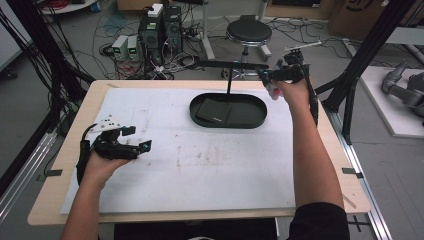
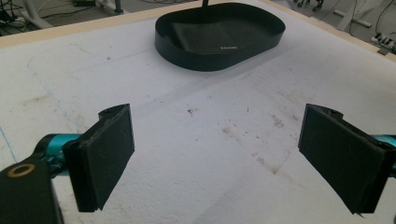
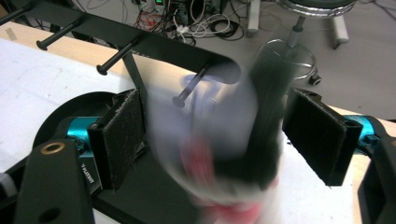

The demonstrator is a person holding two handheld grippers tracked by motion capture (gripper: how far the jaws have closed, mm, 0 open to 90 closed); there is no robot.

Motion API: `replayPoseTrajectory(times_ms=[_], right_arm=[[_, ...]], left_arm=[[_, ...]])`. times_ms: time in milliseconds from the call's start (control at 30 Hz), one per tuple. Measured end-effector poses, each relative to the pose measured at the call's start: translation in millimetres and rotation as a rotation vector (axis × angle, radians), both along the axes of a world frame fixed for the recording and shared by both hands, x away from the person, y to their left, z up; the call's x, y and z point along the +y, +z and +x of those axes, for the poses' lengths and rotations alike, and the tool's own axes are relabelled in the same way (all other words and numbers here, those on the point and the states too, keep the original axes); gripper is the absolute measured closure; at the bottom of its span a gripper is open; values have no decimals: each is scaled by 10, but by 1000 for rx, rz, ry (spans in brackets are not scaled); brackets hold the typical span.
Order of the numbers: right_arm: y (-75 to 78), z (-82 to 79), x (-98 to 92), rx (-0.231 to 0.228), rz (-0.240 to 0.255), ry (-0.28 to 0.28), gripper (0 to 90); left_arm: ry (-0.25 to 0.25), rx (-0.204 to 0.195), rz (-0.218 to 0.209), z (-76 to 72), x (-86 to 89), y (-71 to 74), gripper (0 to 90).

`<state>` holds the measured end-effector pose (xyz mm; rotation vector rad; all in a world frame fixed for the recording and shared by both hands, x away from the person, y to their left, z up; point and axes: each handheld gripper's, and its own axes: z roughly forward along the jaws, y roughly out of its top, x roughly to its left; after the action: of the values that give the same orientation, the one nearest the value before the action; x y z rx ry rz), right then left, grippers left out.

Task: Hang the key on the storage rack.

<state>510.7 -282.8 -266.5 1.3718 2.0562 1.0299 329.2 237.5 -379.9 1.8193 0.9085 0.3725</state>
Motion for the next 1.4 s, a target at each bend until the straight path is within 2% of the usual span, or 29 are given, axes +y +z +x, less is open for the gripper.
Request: replayPoseTrajectory(times_ms=[233, 433, 500, 567, 600, 633, 700, 733, 767, 800, 867, 933, 1033, 1100, 1133, 1300, 1333, 1400], right_arm=[[23, -65, -55, -15, -5, -3, 208], [-4, -191, -108, -18, -14, 16, 208], [-30, -246, -117, -5, -10, 26, 207], [-67, -295, -115, 10, -17, 46, 207], [-88, -345, -107, 33, -32, 61, 204], [-88, -345, -107, 33, -32, 61, 204], [-101, -429, -88, 75, -49, 86, 199], [-111, -471, -85, 63, -54, 98, 200], [-132, -530, -90, 22, -39, 113, 202], [-152, -585, -99, 2, -27, 126, 202], [-208, -671, -112, -11, -20, 135, 202], [-274, -735, -125, 16, -22, 152, 203], [-347, -811, -152, 4, -19, 167, 203], [-394, -869, -175, 27, -30, 176, 202], [-465, -971, -218, 5, -10, 188, 202], [-595, -1124, -289, 3, 9, 216, 202], [-703, -1201, -315, -6, 27, 238, 202], [-745, -1230, -323, -5, 35, 242, 202]], left_arm=[[-2, 1, 0, -2, -10, 1, 106], [-1, 1, 2, 1, -11, -1, 106], [0, -2, 5, 1, -14, 0, 106], [-1, -1, 9, -1, -19, 3, 106], [-2, -2, 16, -5, -21, 5, 106], [-2, -2, 16, -5, -21, 5, 106], [-1, -1, 14, -8, -24, 6, 106], [-2, -3, 15, -7, -24, 8, 106], [-3, -3, 14, -4, -28, 7, 106], [-3, -3, 14, -4, -28, 7, 106], [-5, -1, 16, -3, -35, 3, 106], [-5, 0, 15, -3, -38, 1, 106], [-7, 1, 18, -2, -39, -4, 106], [-3, -1, 17, 0, -39, -9, 106], [-3, 0, 17, 5, -38, -15, 106], [1, 10, 21, 14, -41, -40, 106], [-1, 11, 17, 15, -49, -46, 106], [-2, 11, 16, 15, -53, -48, 106]])
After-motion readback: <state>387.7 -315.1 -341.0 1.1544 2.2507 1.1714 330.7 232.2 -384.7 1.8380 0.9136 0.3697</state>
